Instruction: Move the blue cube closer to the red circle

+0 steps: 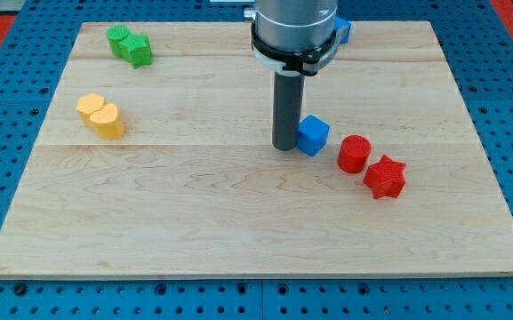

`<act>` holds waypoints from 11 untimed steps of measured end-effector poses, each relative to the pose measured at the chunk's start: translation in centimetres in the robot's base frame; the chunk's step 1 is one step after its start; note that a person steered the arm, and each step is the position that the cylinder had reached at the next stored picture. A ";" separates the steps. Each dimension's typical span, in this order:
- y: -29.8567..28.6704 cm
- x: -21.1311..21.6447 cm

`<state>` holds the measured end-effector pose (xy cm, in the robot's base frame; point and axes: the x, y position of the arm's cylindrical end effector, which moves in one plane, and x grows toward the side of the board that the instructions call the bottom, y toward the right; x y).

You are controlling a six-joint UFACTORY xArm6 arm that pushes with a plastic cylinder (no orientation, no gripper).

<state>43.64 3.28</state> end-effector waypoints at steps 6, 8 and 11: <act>-0.8 -1.1; 3.5 -1.1; -3.8 -8.3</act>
